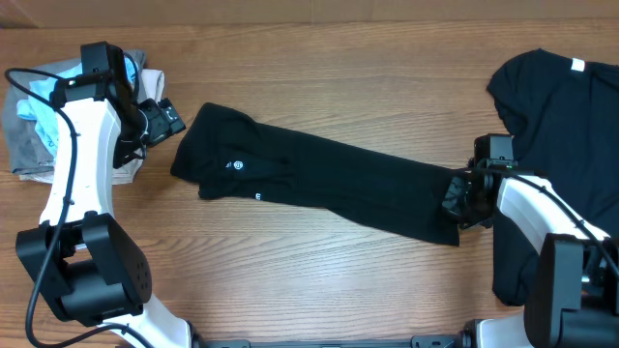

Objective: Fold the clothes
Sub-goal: 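Lift the strip's right end and fold it leftward with the right gripper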

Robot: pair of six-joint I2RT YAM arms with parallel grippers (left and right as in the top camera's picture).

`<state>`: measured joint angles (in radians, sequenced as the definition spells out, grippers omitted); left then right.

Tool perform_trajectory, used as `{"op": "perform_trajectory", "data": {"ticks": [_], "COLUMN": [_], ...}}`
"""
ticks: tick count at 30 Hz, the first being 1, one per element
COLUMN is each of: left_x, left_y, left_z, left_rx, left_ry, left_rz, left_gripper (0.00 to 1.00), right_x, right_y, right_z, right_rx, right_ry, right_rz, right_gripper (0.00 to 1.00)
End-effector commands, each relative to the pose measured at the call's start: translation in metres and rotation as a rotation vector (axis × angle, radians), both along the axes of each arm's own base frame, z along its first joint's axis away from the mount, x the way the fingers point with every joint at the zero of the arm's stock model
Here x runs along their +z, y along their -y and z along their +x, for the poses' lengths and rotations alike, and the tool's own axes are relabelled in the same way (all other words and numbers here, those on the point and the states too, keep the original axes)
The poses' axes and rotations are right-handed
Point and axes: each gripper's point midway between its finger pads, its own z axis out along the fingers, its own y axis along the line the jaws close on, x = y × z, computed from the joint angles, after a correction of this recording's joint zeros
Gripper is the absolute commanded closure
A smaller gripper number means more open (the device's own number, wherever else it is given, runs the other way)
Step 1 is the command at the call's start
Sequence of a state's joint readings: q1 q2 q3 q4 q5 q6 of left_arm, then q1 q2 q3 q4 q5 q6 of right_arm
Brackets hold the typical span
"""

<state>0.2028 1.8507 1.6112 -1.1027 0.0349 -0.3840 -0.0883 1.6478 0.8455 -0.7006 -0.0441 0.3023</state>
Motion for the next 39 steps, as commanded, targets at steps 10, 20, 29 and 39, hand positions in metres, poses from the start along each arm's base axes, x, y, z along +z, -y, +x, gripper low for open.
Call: {"op": "perform_trajectory", "data": {"ticks": [10, 20, 29, 39], "left_x": [0.006, 0.006, 0.006, 0.007], "left_y": [0.005, 0.005, 0.005, 0.005], "left_z": [0.004, 0.004, 0.004, 0.004], "left_rx": [-0.013, -0.013, -0.013, -0.013], "left_ry": [0.021, 0.021, 0.021, 0.021], "left_rz": [-0.005, -0.005, -0.005, -0.005], "left_gripper": [0.0, 0.0, 0.0, 0.0], "right_x": [0.043, 0.108, 0.151, 0.161], "right_y": [0.016, 0.012, -0.044, -0.128], "right_z": [0.013, 0.026, 0.053, 0.07], "right_rx": [-0.04, -0.123, -0.068, 0.182], "right_ry": [-0.088, -0.101, 0.008, 0.118], "right_rz": [-0.033, 0.007, 0.322, 0.373], "right_gripper": [0.96, 0.96, 0.96, 0.96]}}
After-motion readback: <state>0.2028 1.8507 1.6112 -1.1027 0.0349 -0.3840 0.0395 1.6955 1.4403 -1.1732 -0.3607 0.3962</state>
